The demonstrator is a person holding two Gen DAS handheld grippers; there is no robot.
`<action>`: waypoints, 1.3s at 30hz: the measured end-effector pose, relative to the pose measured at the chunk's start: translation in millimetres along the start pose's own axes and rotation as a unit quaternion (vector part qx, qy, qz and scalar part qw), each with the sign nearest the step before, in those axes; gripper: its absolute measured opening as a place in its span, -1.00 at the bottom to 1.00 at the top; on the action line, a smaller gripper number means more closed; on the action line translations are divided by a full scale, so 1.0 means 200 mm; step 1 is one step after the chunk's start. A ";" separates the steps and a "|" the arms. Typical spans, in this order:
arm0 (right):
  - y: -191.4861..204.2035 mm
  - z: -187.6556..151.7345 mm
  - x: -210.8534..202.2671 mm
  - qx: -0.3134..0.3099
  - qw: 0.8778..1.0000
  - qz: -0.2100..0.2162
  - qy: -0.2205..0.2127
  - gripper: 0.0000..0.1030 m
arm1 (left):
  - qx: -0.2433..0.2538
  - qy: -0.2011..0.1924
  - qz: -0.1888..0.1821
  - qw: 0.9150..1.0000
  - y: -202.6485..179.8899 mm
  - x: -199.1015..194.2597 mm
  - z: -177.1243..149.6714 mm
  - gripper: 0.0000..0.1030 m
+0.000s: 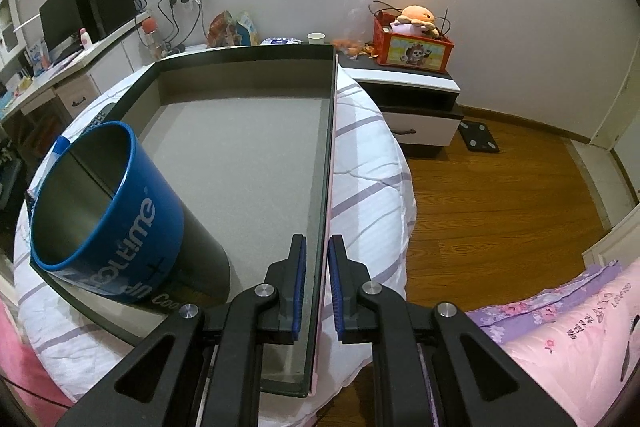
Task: Organize rigid objects
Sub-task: 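Move the left gripper to the black hair clip and grasp it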
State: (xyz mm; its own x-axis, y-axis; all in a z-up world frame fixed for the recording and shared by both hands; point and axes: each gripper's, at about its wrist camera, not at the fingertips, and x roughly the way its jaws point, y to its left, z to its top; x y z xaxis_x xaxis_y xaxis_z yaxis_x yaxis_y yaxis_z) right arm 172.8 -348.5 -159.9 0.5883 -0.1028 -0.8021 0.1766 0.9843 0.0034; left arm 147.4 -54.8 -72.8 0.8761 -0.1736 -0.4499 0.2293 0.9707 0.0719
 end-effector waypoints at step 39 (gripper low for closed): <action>0.02 0.01 0.01 -0.013 1.000 -0.017 0.007 -0.79 | -0.062 0.132 0.017 0.989 0.27 0.39 -0.33 0.99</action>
State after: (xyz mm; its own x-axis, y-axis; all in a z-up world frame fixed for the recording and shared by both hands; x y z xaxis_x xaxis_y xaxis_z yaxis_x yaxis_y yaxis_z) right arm 175.3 -344.2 -160.1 0.5704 -0.1340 -0.8104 0.1753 0.9837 -0.0392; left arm 201.3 -4.2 -162.9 0.7379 -0.1061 -0.6665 0.1332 0.9910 -0.0102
